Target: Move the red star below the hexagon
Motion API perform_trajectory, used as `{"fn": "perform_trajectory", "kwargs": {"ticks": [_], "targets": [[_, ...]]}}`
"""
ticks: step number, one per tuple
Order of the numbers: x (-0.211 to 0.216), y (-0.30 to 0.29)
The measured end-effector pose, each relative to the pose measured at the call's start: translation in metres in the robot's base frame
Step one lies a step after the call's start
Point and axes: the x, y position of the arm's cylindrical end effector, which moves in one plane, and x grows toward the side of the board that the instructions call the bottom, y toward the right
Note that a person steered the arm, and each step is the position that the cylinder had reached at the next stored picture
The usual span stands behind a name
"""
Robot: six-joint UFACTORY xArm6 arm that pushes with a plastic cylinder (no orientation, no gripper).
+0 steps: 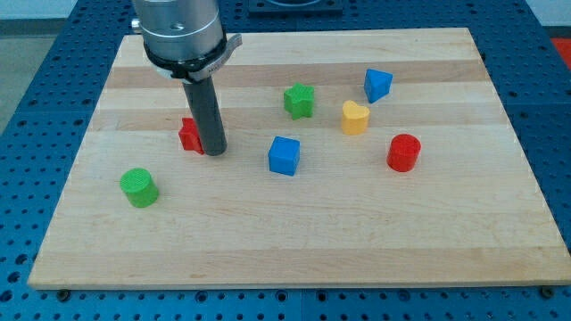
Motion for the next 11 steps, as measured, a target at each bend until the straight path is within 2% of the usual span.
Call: {"fn": "perform_trajectory", "kwargs": {"ticks": [4, 9, 11], "targets": [[0.016, -0.023], [-0.033, -0.033], [-0.03, -0.034]]}}
